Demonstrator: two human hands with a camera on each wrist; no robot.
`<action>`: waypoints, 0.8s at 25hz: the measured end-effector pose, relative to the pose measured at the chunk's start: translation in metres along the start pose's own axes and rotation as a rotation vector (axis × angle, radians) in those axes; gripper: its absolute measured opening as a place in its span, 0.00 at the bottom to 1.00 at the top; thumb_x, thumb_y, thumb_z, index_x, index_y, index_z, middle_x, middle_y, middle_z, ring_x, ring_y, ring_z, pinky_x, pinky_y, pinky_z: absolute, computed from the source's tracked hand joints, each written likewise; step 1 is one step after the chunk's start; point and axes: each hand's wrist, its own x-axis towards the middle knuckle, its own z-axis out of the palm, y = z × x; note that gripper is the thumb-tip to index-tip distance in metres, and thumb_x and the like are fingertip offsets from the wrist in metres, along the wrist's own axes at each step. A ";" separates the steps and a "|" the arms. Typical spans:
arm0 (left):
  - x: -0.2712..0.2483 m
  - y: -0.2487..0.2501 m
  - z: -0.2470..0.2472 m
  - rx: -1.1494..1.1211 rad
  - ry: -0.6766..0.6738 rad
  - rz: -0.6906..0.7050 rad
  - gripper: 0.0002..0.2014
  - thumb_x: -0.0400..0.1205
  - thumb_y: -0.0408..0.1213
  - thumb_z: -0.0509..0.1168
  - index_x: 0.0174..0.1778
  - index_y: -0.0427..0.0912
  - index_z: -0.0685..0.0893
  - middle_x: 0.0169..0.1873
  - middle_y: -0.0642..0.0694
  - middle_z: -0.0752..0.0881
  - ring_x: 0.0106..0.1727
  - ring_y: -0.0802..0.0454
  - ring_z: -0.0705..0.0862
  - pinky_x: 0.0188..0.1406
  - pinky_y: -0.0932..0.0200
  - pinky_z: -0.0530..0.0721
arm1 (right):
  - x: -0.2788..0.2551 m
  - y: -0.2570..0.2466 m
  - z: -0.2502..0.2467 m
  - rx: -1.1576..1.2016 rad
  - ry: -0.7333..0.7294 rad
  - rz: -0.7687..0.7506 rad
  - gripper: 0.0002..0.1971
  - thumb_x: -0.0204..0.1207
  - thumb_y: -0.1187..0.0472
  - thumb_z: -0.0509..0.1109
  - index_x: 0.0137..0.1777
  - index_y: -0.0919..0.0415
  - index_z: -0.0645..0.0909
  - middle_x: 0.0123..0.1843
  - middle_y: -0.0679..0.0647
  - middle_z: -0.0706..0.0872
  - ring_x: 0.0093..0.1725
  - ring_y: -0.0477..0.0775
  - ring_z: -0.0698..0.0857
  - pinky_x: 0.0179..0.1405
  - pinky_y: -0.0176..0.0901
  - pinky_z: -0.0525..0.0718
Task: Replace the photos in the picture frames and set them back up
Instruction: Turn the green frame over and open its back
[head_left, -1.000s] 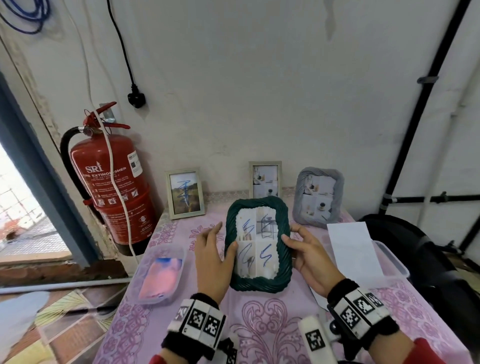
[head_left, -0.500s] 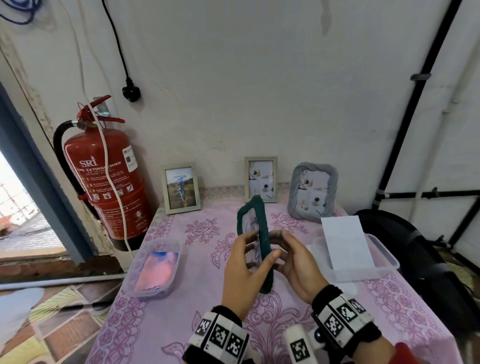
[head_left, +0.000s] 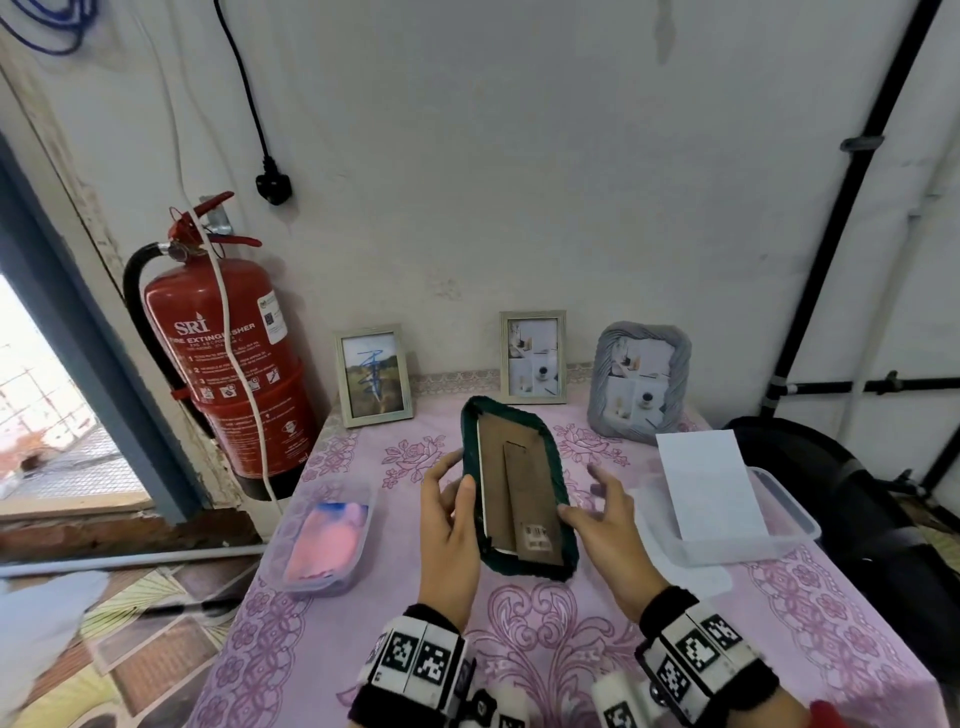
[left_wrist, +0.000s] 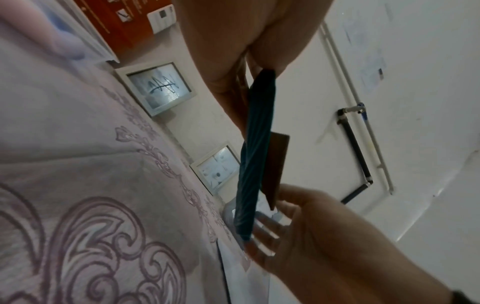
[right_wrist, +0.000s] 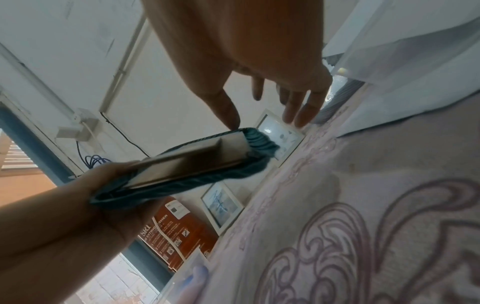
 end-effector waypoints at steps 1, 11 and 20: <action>0.001 -0.002 -0.003 -0.020 0.010 -0.020 0.12 0.86 0.36 0.54 0.65 0.49 0.74 0.49 0.40 0.88 0.44 0.50 0.87 0.39 0.59 0.87 | 0.000 0.004 0.000 0.048 -0.039 0.044 0.26 0.79 0.66 0.66 0.76 0.56 0.64 0.67 0.59 0.71 0.65 0.58 0.76 0.68 0.50 0.77; 0.000 -0.047 -0.044 0.196 0.020 -0.270 0.18 0.83 0.27 0.60 0.69 0.35 0.76 0.51 0.34 0.83 0.47 0.47 0.82 0.45 0.61 0.85 | 0.005 0.039 -0.017 0.027 -0.087 0.073 0.15 0.76 0.75 0.67 0.60 0.64 0.81 0.37 0.53 0.82 0.35 0.47 0.80 0.25 0.25 0.77; -0.012 -0.060 -0.059 0.437 -0.172 -0.393 0.36 0.71 0.26 0.75 0.75 0.37 0.70 0.62 0.31 0.77 0.57 0.43 0.83 0.60 0.53 0.85 | 0.010 0.057 -0.029 -0.314 -0.214 0.063 0.26 0.70 0.64 0.77 0.68 0.65 0.77 0.43 0.52 0.80 0.44 0.47 0.80 0.46 0.34 0.77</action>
